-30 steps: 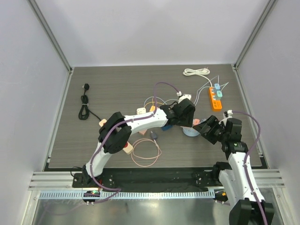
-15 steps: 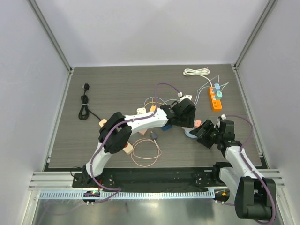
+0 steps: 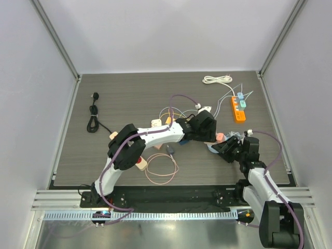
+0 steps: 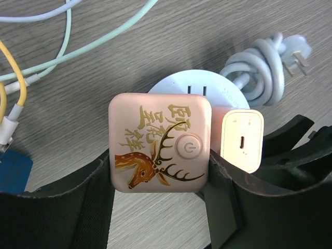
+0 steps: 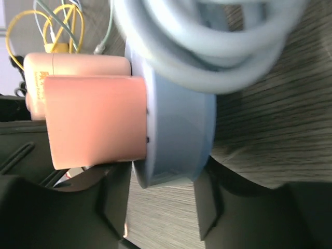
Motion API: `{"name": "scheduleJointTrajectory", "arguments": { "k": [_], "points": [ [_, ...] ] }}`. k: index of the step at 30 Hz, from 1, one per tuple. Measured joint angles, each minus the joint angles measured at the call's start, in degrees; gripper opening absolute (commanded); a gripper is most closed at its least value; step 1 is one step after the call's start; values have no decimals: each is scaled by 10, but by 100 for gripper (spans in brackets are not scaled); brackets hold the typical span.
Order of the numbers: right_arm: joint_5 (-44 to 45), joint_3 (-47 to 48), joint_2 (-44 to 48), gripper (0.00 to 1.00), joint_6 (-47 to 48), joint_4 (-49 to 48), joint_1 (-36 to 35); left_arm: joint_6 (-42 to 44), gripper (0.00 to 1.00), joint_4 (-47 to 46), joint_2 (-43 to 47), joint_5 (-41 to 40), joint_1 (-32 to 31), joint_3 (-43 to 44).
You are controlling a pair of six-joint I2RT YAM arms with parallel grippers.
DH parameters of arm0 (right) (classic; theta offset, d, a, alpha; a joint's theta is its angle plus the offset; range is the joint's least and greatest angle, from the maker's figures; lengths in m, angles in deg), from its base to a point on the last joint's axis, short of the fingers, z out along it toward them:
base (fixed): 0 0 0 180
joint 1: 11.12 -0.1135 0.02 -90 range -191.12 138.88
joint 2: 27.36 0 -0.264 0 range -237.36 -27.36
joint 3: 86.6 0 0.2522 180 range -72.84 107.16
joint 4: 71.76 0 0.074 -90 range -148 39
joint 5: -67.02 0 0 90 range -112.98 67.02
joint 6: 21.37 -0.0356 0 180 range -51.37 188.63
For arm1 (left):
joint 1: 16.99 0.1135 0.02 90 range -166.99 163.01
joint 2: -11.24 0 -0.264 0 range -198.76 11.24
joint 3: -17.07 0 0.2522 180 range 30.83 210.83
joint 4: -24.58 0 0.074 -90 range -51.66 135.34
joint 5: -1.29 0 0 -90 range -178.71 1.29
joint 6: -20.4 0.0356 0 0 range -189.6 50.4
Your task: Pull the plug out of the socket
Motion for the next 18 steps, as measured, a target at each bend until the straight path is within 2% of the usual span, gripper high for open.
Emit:
{"name": "scheduleJointTrajectory", "arguments": {
  "k": [3, 4, 6, 13, 18],
  "points": [
    [7, -11, 19, 25, -26, -11, 0, -5, 0, -16, 9, 1, 1, -18],
    [10, -12, 24, 14, -33, -13, 1, -8, 0, -24, 13, 2, 2, -27],
    [15, -16, 34, 2, -40, -17, 0, -9, 0, -51, 22, 6, 4, -51],
    [18, -19, 52, 1, -42, -1, -8, 3, 0, -155, 62, 6, 3, -146],
    [18, -25, 50, 1, -43, -6, -9, 0, 0, -186, 70, 5, 4, -170]
  ]
}}
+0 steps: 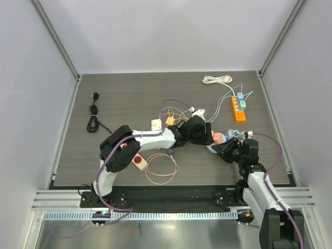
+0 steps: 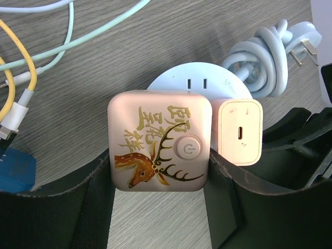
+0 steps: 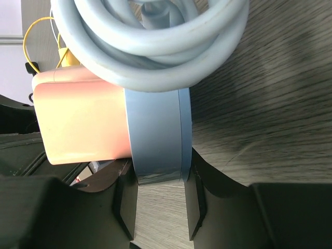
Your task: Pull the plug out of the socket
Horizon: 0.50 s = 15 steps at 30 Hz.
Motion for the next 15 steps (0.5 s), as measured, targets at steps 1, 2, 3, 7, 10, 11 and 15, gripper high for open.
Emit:
{"name": "scheduleJointTrajectory", "arguments": {
  "k": [1, 2, 3, 7, 10, 11, 15],
  "points": [
    [0, -1, 0, 1, -1, -2, 0, -1, 0, -2, 0, 2, 2, -1],
    [0, -3, -2, 1, -2, -6, 0, -2, 0, -2, 0, 5, 5, -1],
    [0, -4, -4, 1, -3, -10, 0, -6, 0, -2, 0, 10, 9, -1],
    [0, -7, -7, 1, -3, -19, 0, -29, 0, 3, 0, 42, 26, -1],
    [0, -7, -6, 1, -3, -21, -2, -41, 0, 8, 0, 57, 33, -1],
    [0, -7, -6, 1, -3, -22, -2, -42, 0, 9, 0, 59, 34, -1],
    [-1, -7, -2, 1, -3, -22, -3, -38, 0, 15, 7, 56, 34, -1]
  ]
}}
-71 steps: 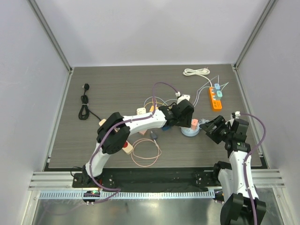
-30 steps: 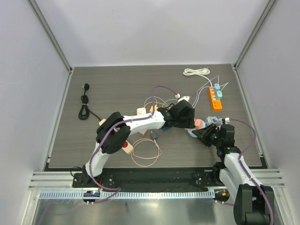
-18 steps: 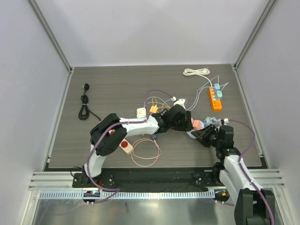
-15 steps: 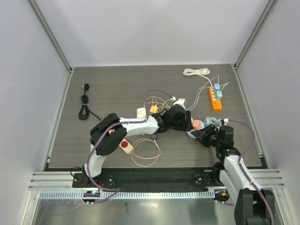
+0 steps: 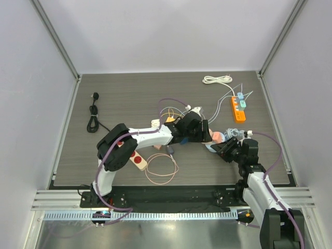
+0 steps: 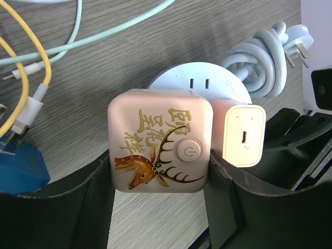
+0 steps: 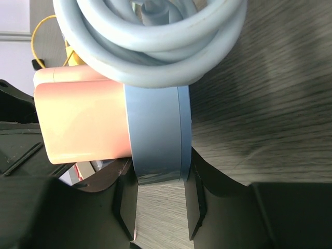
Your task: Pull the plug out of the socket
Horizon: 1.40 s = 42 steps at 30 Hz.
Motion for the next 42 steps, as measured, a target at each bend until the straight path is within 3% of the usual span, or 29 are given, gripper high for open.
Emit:
{"name": "scheduleJointTrajectory", "arguments": {
  "k": [6, 15, 24, 28, 36, 39, 42],
  "points": [
    [7, 2, -3, 1, 9, -13, -3, 25, 0, 7, 41, -5, 2, -19],
    [53, 2, -12, 1, 5, -26, 9, 15, 0, -18, 179, -7, 19, -38],
    [46, 0, -23, 1, 20, -44, 9, 78, 1, 78, 262, -116, 19, -88],
    [40, -1, -28, 1, 26, -52, 9, 110, 12, 136, 306, -168, 26, -140],
    [18, -12, -31, 1, 31, -74, 9, 122, 16, 159, 322, -158, 88, -217],
    [5, -13, -39, 1, 33, -83, 9, 121, 22, 155, 311, -150, 106, -222],
    [-3, -14, -43, 1, 35, -90, 9, 120, 35, 147, 289, -142, 108, -219]
  ]
}}
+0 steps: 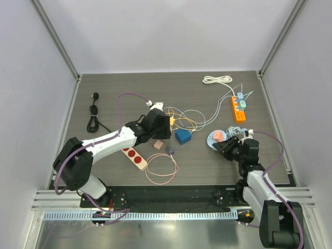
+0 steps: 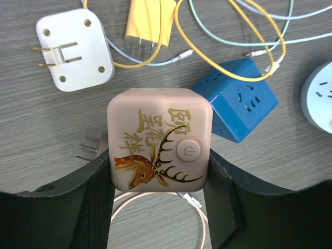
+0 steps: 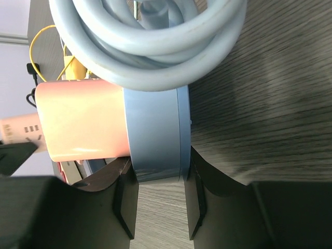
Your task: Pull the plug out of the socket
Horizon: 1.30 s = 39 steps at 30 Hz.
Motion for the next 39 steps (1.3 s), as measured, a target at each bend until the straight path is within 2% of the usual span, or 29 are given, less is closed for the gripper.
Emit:
{"name": "scheduleJointTrajectory", "arguments": {
  "k": [1, 4, 9, 13, 17, 21, 29, 35, 39],
  "points": [
    [-2, -1, 0, 1, 0, -2, 0, 0, 52, -1, -9, 2, 0, 1],
    [-6, -3, 0, 1, 0, -5, 0, -3, 71, 0, -28, 2, 0, 3],
    [-11, -4, -1, 1, 1, -8, 0, -12, 79, 2, -26, -1, 0, 7],
    [-19, -5, -10, 1, 2, -18, 0, -20, 79, 3, -2, 7, 0, 7],
    [-23, -5, -13, 1, 2, -22, 0, -21, 75, -9, 31, 43, -1, 8],
    [-25, -5, -16, 1, 3, -26, 0, -19, 74, -30, 27, 73, -25, 38],
    [-31, -5, -20, 1, 4, -30, 0, -15, 74, -54, -103, 90, -123, 177],
    [-32, -6, -19, 1, 4, -30, 0, -7, 70, -63, -227, 94, -141, 272],
    [-33, -6, -19, 1, 5, -30, 0, -8, 70, -62, -270, 94, -148, 299]
  ]
}}
